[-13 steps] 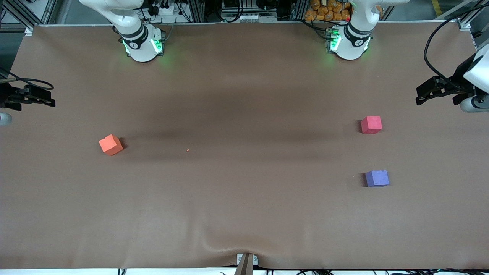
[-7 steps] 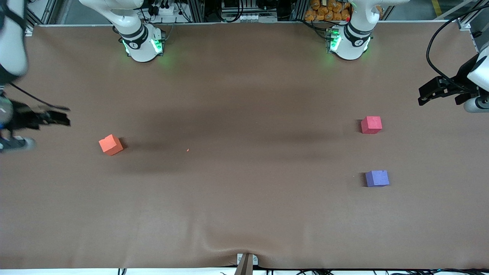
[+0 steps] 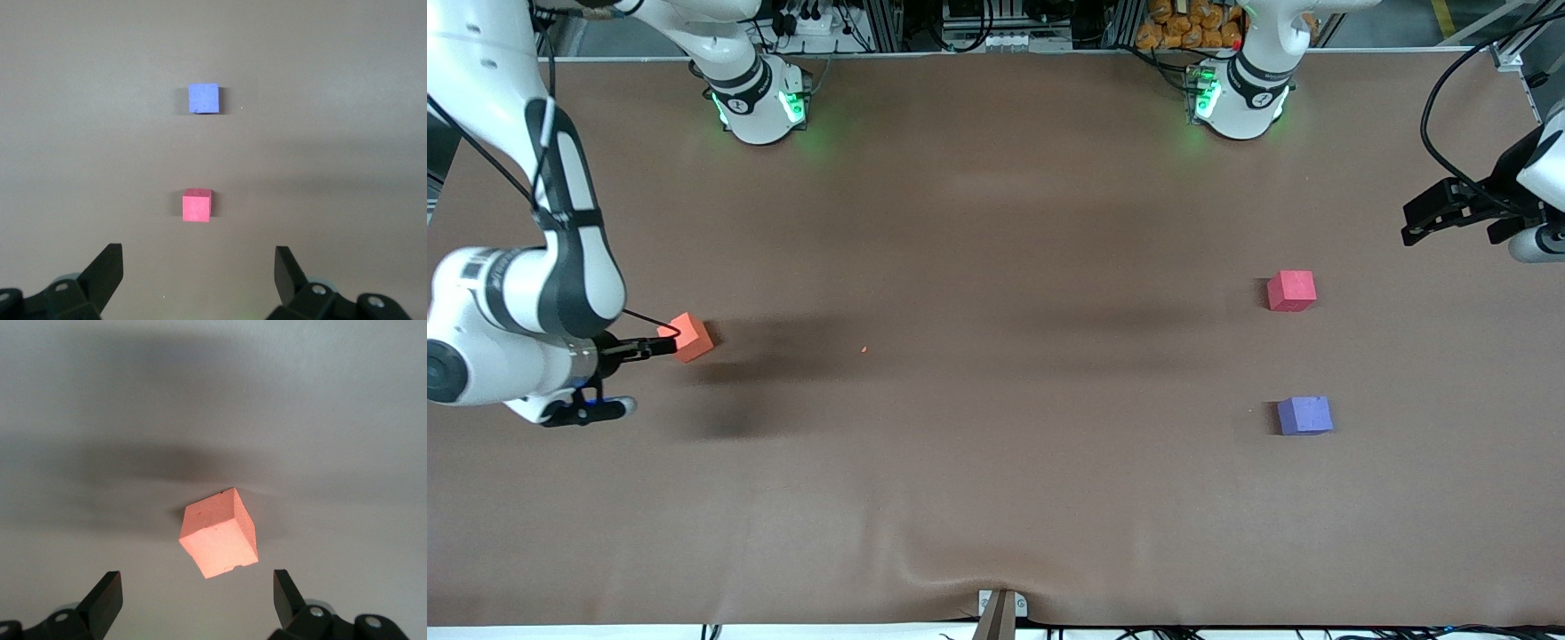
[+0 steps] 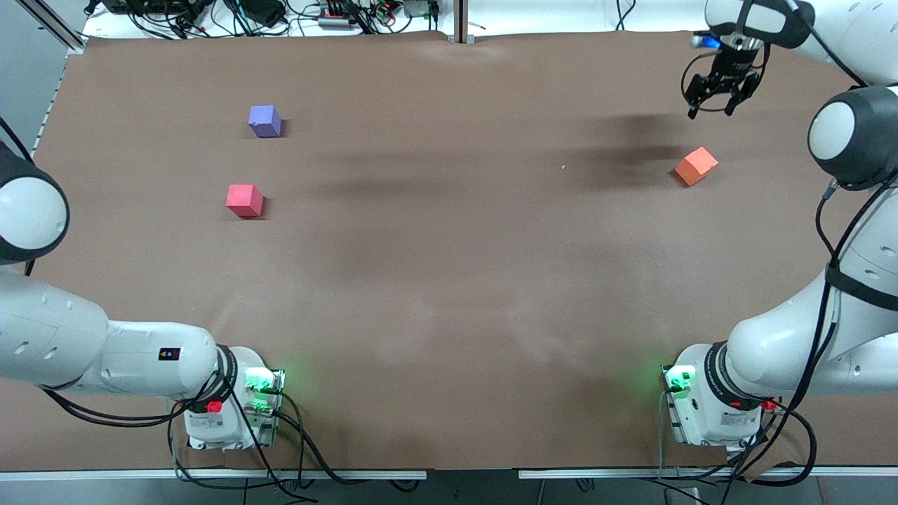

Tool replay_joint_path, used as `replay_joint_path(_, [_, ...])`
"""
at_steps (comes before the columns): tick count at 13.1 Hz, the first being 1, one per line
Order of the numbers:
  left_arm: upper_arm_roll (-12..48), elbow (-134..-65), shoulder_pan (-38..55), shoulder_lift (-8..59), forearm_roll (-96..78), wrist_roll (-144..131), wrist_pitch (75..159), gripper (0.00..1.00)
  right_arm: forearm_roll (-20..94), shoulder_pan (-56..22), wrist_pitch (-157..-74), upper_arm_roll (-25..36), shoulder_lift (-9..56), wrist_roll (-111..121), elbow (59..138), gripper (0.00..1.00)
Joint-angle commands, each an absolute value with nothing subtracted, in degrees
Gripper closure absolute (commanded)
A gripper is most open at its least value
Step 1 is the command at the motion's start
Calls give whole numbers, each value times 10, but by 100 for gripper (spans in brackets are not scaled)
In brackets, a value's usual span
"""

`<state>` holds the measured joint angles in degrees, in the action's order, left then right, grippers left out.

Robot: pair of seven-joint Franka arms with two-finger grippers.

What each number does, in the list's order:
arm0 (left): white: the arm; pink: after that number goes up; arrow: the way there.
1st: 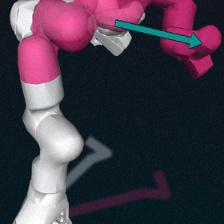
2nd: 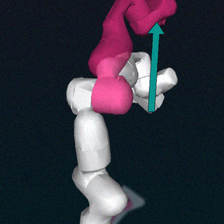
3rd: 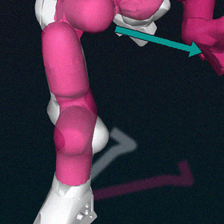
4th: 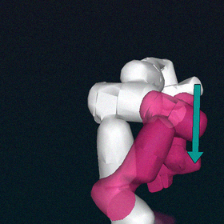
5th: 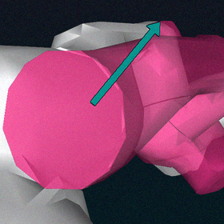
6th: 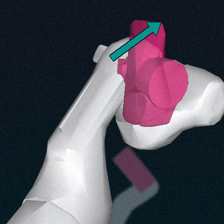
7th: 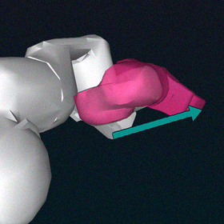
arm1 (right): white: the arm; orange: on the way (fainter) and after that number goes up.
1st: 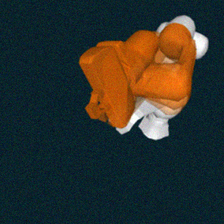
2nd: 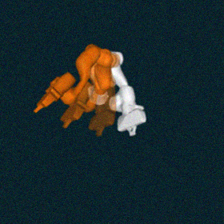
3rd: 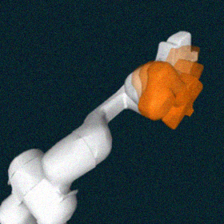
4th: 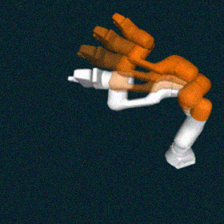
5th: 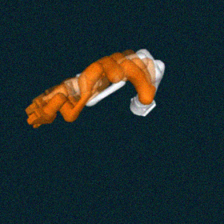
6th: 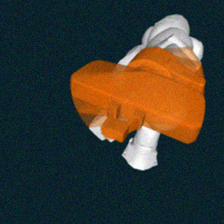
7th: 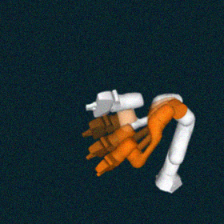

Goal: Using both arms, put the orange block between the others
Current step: 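Reach the right gripper down to the orange cube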

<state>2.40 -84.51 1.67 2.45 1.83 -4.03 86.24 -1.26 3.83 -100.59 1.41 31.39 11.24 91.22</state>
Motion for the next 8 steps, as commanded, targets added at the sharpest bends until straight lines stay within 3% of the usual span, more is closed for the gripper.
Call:
replay_joint_path(1, [24,-839,13,26,7,-26,861,0,-17,52,-1019,6,329,124,927,0])
replay_joint_path(8, [23,-839,13,26,7,-26,861,0,-17,59,-1051,6,368,197,962,0])
